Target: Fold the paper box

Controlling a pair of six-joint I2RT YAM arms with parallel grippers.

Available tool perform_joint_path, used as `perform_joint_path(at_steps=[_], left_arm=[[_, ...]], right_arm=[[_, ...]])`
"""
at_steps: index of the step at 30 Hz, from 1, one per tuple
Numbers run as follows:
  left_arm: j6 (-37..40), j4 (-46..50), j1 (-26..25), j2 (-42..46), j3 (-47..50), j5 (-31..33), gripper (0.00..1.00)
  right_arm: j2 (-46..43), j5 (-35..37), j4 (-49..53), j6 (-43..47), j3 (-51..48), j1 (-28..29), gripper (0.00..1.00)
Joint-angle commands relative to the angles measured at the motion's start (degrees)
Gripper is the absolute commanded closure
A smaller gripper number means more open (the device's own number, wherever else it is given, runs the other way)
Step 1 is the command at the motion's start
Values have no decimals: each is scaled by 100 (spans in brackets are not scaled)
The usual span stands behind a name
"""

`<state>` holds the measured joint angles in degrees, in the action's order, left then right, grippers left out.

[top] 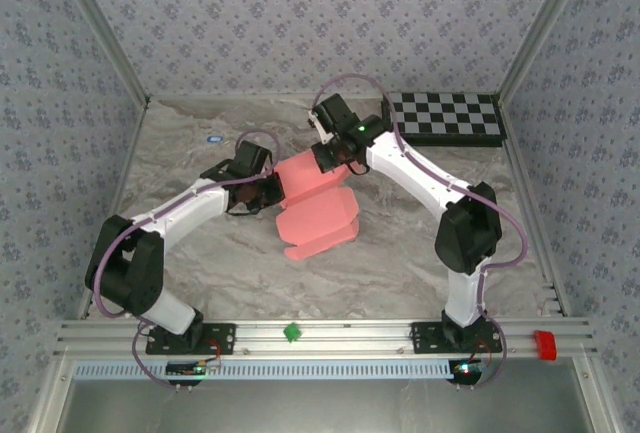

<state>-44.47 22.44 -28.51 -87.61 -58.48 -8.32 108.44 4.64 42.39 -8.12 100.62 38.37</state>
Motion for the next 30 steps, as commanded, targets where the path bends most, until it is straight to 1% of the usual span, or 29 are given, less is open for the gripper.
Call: perform_joint_path(at_steps=[1, 6, 9, 11, 16, 24, 30], left_arm=[[17, -24, -38, -96, -208, -134, 100], [18, -42, -39, -192, -276, -151, 100], [18, -55, -47, -218, -282, -169, 100], [17, -63, -41, -221, -273, -167, 100], [17, -76, -49, -230, -249, -141, 100], [26, -74, -41, -250, -227, -105, 100], [26, -75, -41, -231, -216, -99, 100]], right_arm=[[-223, -295, -375, -611, -391, -22, 100], [-604, -581, -1382, -1123, -1146, -31, 100], [-758, -657, -1735, -1138, -1378, -51, 100], [-800, -661, -1785, -1106, -1402, -61, 100], [-912, -444, -1508, -923, -1344, -70, 100], [-1170, 319, -656, -447, -1228, -55, 100], [-1261, 651, -251, -247, -1299, -68, 100]])
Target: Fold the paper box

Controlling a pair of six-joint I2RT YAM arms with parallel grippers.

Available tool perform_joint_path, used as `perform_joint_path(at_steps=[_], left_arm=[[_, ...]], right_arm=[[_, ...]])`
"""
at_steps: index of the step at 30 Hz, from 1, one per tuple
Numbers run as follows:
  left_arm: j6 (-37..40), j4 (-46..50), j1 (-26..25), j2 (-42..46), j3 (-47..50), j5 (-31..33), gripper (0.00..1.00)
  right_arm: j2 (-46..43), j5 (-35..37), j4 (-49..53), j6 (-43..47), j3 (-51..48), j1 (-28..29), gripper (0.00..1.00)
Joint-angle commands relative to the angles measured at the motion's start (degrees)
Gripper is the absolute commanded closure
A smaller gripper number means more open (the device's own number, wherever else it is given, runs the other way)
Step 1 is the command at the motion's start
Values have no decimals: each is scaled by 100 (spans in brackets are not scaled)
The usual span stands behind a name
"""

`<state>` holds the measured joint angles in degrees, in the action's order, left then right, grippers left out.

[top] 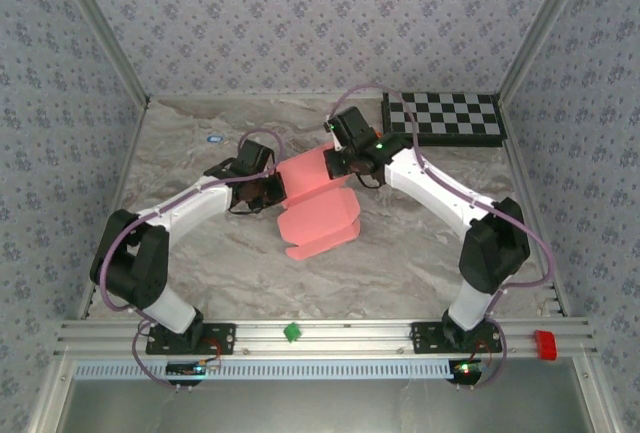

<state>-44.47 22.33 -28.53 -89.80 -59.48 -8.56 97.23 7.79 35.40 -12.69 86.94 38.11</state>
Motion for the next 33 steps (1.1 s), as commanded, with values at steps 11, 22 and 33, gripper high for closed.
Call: perform_joint_path(at_steps=[11, 22, 33], left_arm=[[42, -45, -39, 7, -120, -68, 100], [41, -49, -46, 24, -99, -68, 100], [46, -44, -38, 23, -112, -76, 100]], right_arm=[[70, 770, 753, 321, 87, -49, 100], [270, 890, 934, 355, 112, -53, 100], [433, 852, 930, 311, 122, -69, 100]])
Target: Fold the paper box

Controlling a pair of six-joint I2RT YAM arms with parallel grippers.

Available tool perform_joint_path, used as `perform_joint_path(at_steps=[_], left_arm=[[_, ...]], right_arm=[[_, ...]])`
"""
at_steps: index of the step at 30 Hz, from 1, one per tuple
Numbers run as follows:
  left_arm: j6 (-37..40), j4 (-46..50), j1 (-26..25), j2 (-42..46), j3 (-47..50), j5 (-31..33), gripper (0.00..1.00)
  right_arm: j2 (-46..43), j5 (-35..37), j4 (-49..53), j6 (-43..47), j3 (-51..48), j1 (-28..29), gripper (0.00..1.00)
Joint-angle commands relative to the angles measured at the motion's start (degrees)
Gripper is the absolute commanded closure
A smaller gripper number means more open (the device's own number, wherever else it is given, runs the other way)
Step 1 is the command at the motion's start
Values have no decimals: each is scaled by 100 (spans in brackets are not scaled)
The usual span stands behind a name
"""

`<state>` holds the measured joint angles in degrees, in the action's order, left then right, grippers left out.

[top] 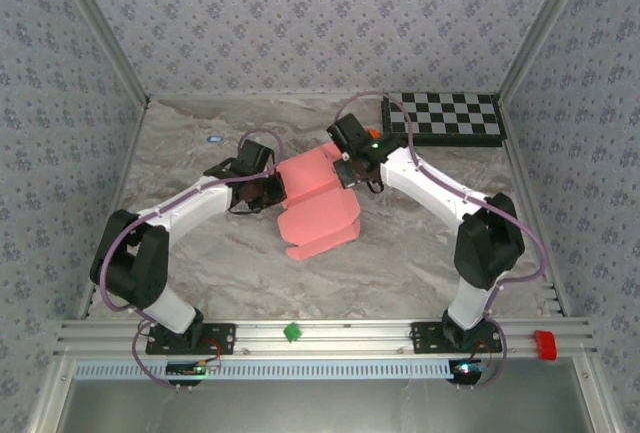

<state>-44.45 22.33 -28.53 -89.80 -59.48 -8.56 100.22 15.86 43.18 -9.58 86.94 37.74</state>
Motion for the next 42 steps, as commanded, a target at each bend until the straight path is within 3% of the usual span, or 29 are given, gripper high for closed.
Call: perform_joint_path(at_steps=[1, 23, 31, 42], left_arm=[[43, -48, -46, 21, -108, -84, 100], [65, -229, -45, -20, -110, -267, 100], [67, -207, -44, -3, -74, -169, 100], [173, -190, -43, -86, -156, -10, 100]], right_arm=[[152, -19, 155, -12, 131, -33, 100], [42, -1758, -846, -208, -247, -223, 100], [-150, -1570, -1030, -123, -331, -221, 100], [-1251, -1560, -1388, 129, -818, -347, 93]])
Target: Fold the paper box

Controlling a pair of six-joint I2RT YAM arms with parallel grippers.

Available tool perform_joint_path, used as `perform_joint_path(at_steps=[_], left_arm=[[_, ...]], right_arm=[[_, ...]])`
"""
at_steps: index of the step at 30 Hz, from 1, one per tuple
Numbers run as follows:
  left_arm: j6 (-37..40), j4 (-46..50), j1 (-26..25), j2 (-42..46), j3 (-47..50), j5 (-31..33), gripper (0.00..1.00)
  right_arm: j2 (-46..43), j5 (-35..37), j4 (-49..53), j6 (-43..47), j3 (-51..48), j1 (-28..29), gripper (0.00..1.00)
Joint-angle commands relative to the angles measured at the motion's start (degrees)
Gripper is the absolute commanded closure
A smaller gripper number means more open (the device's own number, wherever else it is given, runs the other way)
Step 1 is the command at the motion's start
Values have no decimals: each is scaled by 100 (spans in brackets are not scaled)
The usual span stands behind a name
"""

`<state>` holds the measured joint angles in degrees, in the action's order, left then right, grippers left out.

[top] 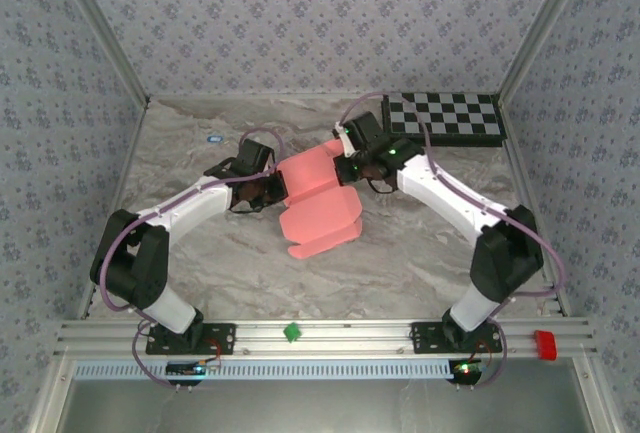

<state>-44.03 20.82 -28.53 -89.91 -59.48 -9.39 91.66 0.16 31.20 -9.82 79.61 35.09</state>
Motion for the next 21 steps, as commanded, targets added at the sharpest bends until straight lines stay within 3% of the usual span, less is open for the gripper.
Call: perform_joint_path(at_steps=[1, 9, 15, 21], left_arm=[[155, -34, -39, -89, -164, 85, 100], [263, -17, -41, -37, -216, 76, 100], [307, -52, -47, 10, -222, -3, 100], [332, -52, -40, 61, -220, -45, 100]], right_arm=[[-504, 6, -214, 171, -121, -135, 91], [-908, 84, -220, 231, -355, -885, 85], [-558, -399, -272, 215, -394, -1500, 84], [-178, -1091, -515, 572, -338, -1701, 80]])
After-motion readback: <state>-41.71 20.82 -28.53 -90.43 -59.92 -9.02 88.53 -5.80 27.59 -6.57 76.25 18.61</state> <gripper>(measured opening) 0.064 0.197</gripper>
